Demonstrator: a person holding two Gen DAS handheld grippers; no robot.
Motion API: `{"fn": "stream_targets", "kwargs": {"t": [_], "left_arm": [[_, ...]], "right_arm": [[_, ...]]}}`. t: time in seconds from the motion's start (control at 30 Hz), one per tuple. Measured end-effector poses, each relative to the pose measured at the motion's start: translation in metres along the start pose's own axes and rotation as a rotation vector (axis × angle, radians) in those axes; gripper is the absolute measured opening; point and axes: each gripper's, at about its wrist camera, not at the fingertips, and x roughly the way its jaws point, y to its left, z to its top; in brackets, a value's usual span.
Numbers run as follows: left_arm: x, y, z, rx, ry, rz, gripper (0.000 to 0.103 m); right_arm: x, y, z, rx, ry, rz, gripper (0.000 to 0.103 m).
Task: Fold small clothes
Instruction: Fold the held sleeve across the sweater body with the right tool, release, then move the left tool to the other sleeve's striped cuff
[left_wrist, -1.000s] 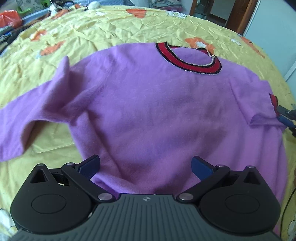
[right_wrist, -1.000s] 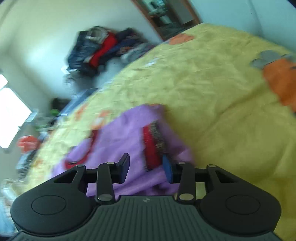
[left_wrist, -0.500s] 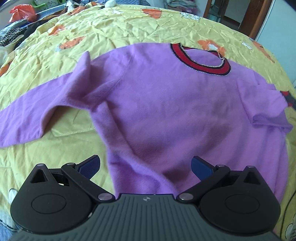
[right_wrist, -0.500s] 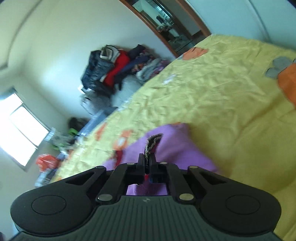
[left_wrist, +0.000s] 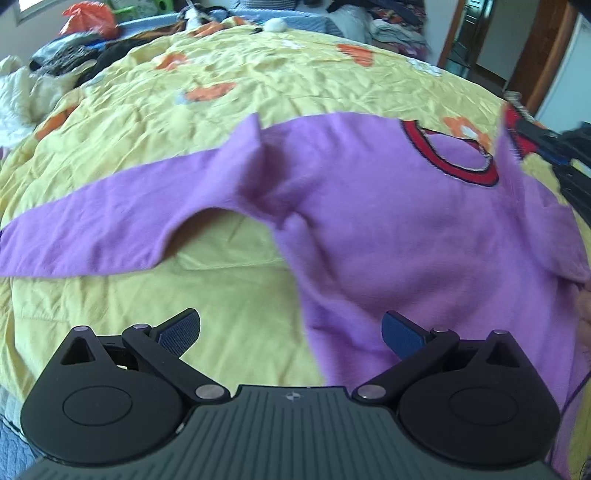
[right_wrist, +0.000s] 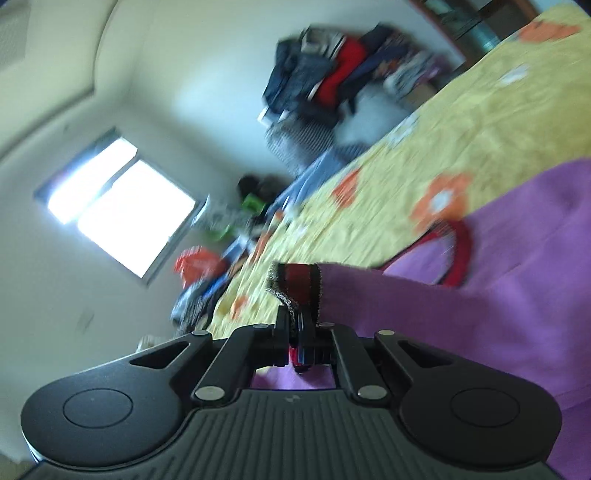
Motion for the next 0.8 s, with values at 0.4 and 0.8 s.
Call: {"fn": "stream_targets", "kwargs": {"t": [0.4, 0.8], "left_arm": [[-0.002, 0.032, -0.005, -0.065, 0.000, -0.002, 0.103], [0.006, 0.034, 0.022, -0.127, -0.110, -0.299, 0.103]], "right_arm": [[0.105, 0.026, -0.089, -0.155, 0.250, -0.108, 0.004], [0.035, 0.043, -0.091, -0.309, 0.184, -0.188, 0.095]]}}
